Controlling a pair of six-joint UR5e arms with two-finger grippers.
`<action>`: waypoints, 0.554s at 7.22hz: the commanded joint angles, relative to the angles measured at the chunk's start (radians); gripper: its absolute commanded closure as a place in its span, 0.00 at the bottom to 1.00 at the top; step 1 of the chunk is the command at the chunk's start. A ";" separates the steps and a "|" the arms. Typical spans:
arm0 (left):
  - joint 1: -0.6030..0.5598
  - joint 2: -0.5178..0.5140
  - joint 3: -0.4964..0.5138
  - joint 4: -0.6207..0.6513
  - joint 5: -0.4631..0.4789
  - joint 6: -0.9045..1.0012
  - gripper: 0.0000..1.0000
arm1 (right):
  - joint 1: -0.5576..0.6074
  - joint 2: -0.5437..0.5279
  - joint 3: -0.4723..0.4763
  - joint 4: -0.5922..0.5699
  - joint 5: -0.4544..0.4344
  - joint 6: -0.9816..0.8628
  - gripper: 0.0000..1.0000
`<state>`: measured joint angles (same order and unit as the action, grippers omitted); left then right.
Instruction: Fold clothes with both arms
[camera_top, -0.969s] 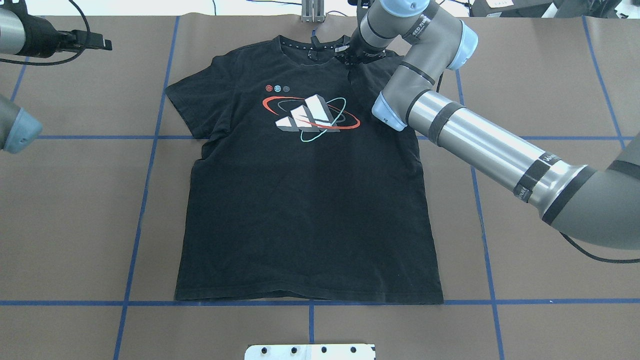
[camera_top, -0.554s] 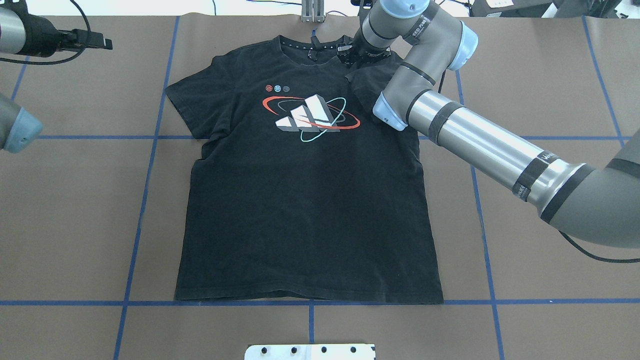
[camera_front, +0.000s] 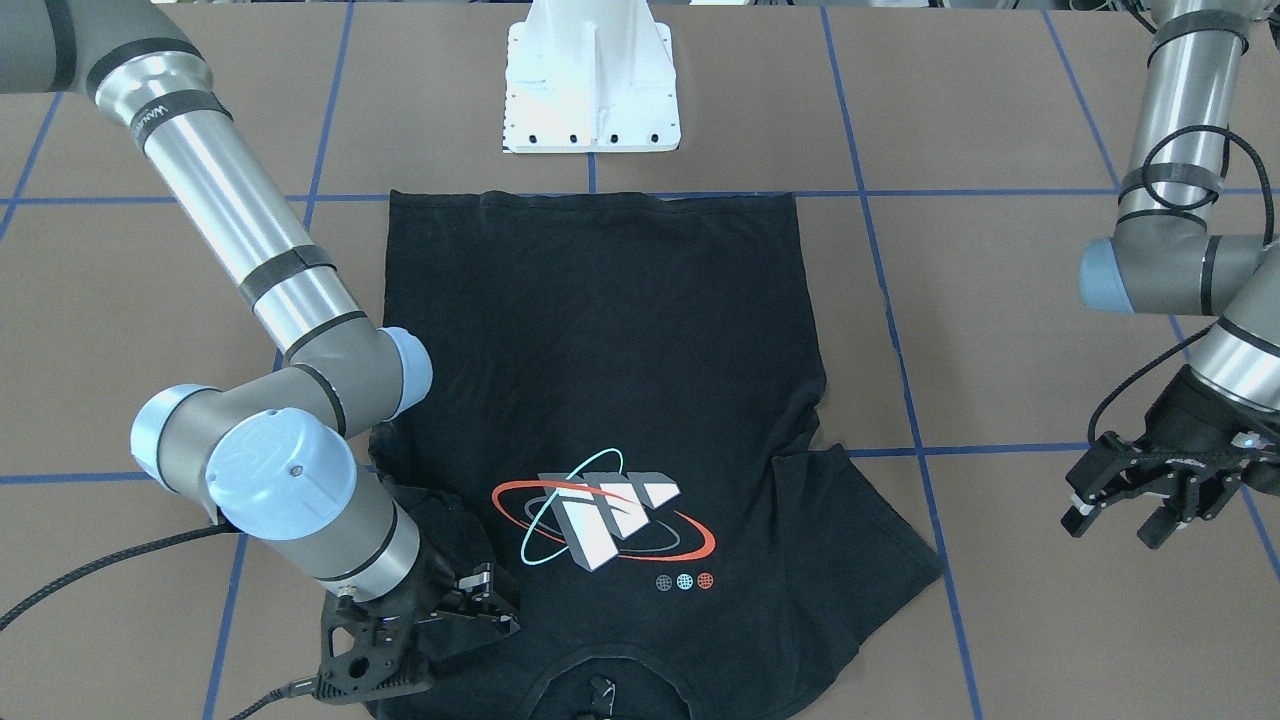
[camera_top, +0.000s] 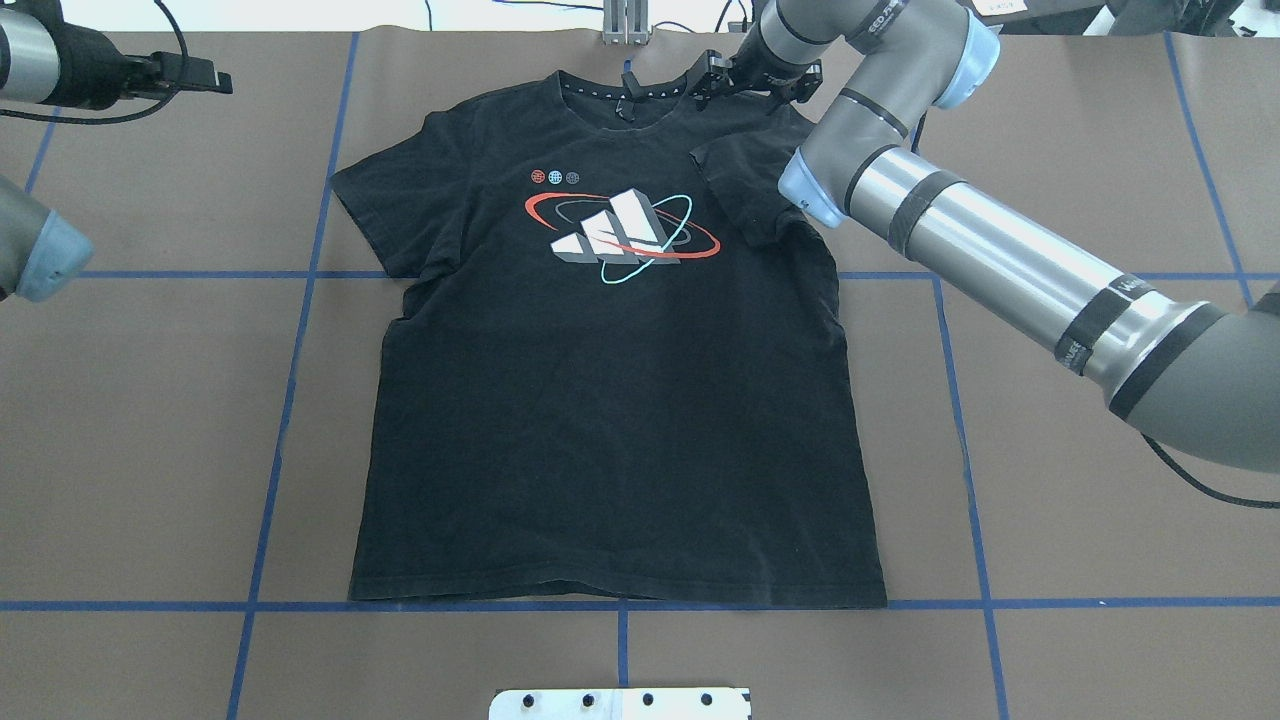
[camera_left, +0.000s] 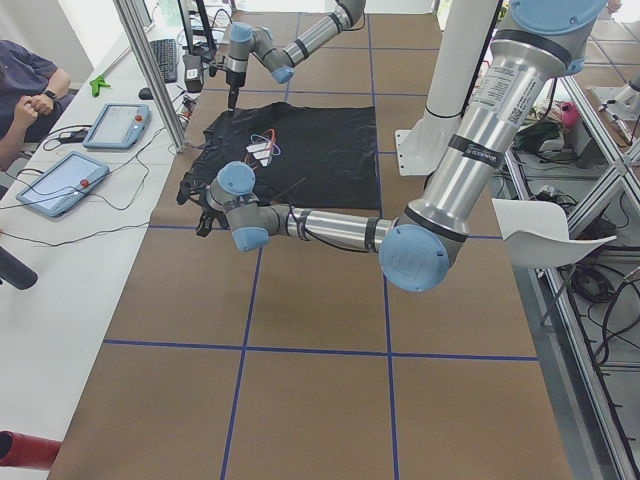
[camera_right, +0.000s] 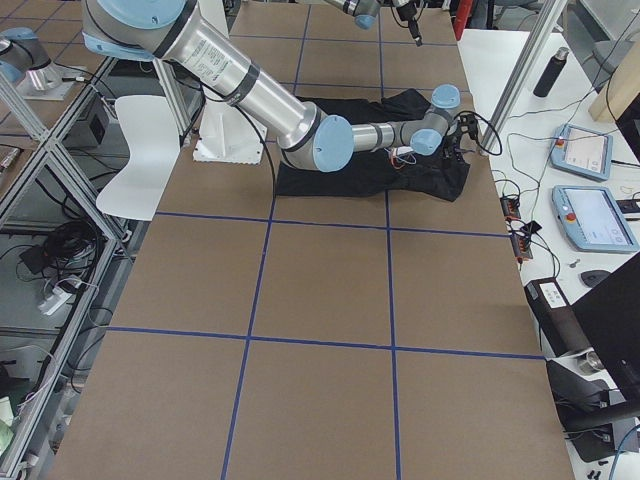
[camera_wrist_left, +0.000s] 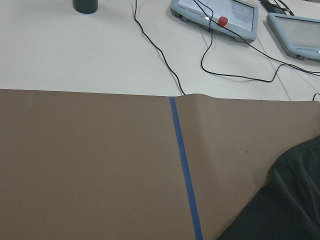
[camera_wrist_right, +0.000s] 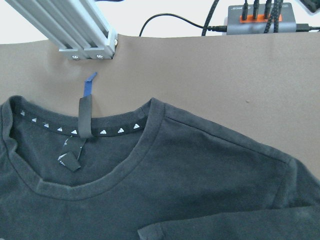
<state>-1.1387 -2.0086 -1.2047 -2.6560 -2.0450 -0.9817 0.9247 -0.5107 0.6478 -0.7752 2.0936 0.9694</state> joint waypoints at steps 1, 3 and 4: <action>0.048 -0.041 0.014 -0.001 0.008 -0.101 0.01 | 0.058 -0.017 0.007 0.002 0.116 0.003 0.00; 0.161 -0.091 0.069 -0.039 0.150 -0.214 0.01 | 0.077 -0.154 0.214 -0.001 0.177 0.078 0.00; 0.184 -0.131 0.152 -0.077 0.179 -0.225 0.01 | 0.078 -0.217 0.318 -0.013 0.181 0.083 0.00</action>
<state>-0.9974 -2.0993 -1.1275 -2.6944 -1.9197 -1.1716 0.9990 -0.6429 0.8315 -0.7777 2.2618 1.0328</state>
